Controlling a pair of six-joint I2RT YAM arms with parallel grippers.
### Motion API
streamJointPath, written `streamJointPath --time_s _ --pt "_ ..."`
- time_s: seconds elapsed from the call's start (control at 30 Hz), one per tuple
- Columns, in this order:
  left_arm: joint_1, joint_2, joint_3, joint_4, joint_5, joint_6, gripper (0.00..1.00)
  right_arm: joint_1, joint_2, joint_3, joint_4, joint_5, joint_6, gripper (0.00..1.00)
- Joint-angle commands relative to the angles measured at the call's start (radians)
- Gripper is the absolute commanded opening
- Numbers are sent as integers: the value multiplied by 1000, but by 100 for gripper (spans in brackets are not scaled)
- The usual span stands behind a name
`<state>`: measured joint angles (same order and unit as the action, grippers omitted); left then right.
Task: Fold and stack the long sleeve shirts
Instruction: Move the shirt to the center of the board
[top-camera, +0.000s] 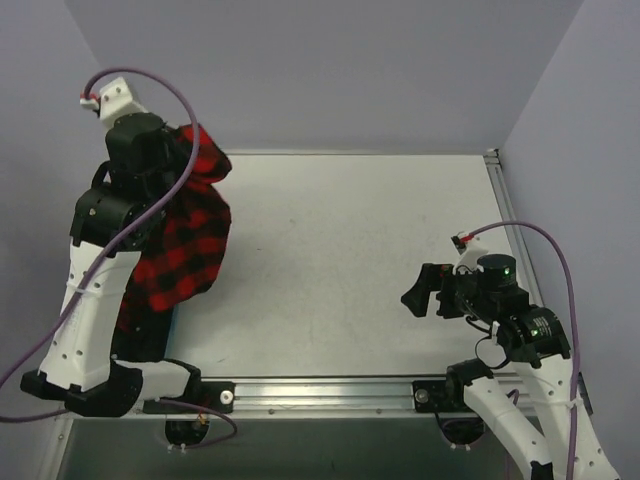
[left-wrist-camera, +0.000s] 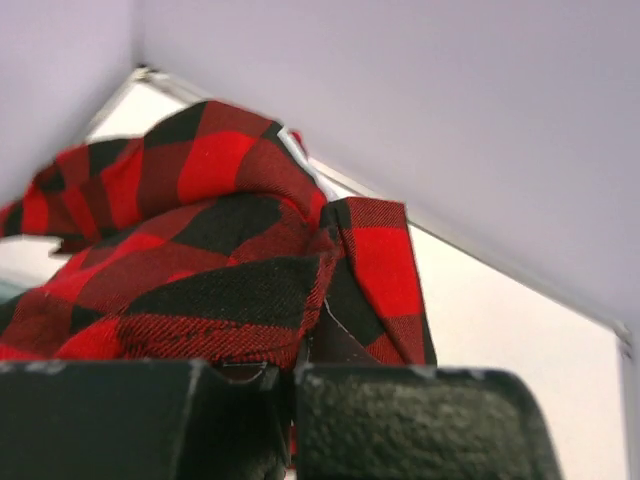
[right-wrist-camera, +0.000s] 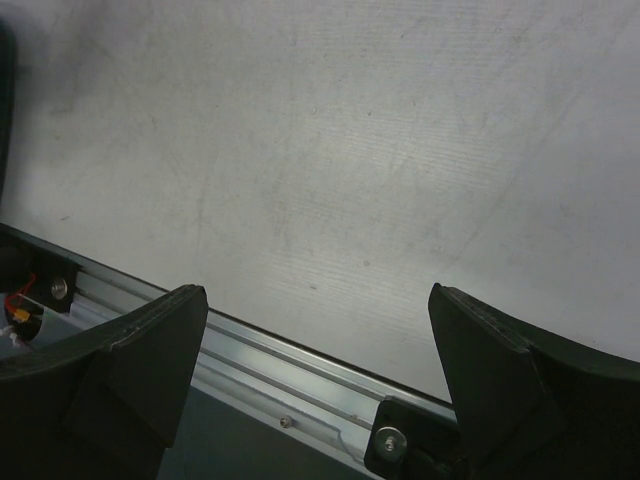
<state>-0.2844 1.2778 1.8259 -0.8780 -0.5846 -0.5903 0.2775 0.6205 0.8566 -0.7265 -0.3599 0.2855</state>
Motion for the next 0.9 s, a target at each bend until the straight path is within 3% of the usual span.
streamJointPath --time_s 0.0,0.07,0.1,0.2,0.3,0.4,0.43,0.47,0.5,0.53,0.57,0.63,0.67,0.77,0.87 --pt "-198 145 303 51 14 130 0 8 -22 50 -24 35 20 100" --pt "-351 233 479 66 25 222 0 8 -28 64 -39 48 24 100" --pt "-392 320 636 74 37 250 0 6 -31 68 -45 55 24 100" --pt "-527 435 832 148 118 323 0 9 -54 85 -60 78 29 100" --pt "-584 398 744 296 212 324 0 8 -76 94 -73 96 29 100" --pt "-588 239 396 500 287 277 0 8 -87 94 -80 96 27 100" --pt "-587 186 139 649 267 265 0 8 -88 94 -80 95 26 100" --pt "-587 129 10 724 249 253 2 8 -88 91 -85 92 29 100" --pt "-587 18 -114 797 232 238 12 6 -91 88 -85 88 29 100" --pt "-588 -36 -372 938 217 203 36 8 -91 85 -86 88 27 100" --pt "-590 -85 -472 977 226 178 47 8 -93 82 -86 84 27 100" --pt "-591 -216 -658 966 255 94 49 8 -93 71 -85 73 24 100" --pt "-593 -262 -823 941 265 54 52 6 -91 68 -85 64 17 100" --pt "-595 -461 -1067 757 285 -110 71 8 -88 52 -85 3 -11 100" --pt "-595 -670 -1177 518 281 -271 80 9 -59 33 -83 2 -20 100"
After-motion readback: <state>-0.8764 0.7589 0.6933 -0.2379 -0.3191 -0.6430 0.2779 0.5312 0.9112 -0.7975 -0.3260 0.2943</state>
